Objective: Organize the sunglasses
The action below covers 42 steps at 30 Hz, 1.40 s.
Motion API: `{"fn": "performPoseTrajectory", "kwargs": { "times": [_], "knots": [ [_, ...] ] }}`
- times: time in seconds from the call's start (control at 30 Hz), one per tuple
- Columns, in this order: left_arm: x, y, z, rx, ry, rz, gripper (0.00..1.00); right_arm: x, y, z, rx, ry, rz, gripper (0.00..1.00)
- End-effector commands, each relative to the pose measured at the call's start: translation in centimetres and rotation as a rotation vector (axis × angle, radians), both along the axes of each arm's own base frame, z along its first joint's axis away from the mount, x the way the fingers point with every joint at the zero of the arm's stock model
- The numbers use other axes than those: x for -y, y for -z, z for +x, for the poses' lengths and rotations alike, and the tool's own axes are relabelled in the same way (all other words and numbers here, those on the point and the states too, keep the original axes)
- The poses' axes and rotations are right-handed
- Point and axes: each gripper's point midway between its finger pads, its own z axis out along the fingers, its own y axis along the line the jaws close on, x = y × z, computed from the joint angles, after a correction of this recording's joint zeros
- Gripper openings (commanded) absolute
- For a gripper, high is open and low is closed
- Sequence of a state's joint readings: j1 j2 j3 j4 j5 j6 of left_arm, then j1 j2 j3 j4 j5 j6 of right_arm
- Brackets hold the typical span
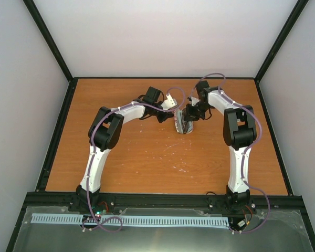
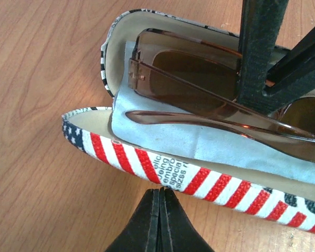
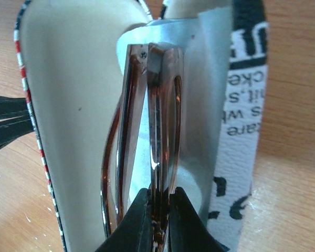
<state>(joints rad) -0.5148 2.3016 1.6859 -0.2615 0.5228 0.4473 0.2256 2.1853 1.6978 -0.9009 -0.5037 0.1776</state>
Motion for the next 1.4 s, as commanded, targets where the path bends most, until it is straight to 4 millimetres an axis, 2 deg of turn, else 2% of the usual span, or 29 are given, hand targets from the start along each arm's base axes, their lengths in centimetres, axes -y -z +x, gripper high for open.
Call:
{"fn": "performPoseTrajectory", "kwargs": {
  "times": [0.0, 0.23, 0.57, 0.77, 0.93, 1.17, 1.37],
  "knots": [
    [0.3, -2.2, 1.3, 0.039, -0.004, -0.045, 0.03, 1.5, 0.4, 0.4, -0.013, 0.021, -0.058, 0.03],
    [0.4, -2.3, 1.3, 0.043, -0.001, -0.051, 0.03, 1.7, 0.2, 1.6, -0.006, 0.031, -0.039, 0.03],
    [0.4, -2.1, 1.1, 0.030, 0.002, -0.053, 0.03, 0.8, 0.4, 1.6, -0.040, -0.007, 0.019, 0.03],
    [0.4, -2.2, 1.1, 0.033, 0.002, -0.055, 0.03, 1.7, 1.3, 0.8, -0.072, -0.023, -0.034, 0.09],
    [0.4, -2.1, 1.0, 0.029, 0.006, -0.056, 0.03, 2.6, 0.6, 1.2, -0.062, -0.007, -0.068, 0.19],
    [0.4, -2.1, 1.0, 0.029, 0.008, -0.056, 0.03, 2.9, -1.0, 2.1, -0.037, 0.004, -0.087, 0.28],
    [0.3, -2.1, 0.8, 0.028, 0.011, -0.054, 0.03, 3.6, -1.8, 2.5, -0.022, 0.013, -0.115, 0.29]
  ]
}}
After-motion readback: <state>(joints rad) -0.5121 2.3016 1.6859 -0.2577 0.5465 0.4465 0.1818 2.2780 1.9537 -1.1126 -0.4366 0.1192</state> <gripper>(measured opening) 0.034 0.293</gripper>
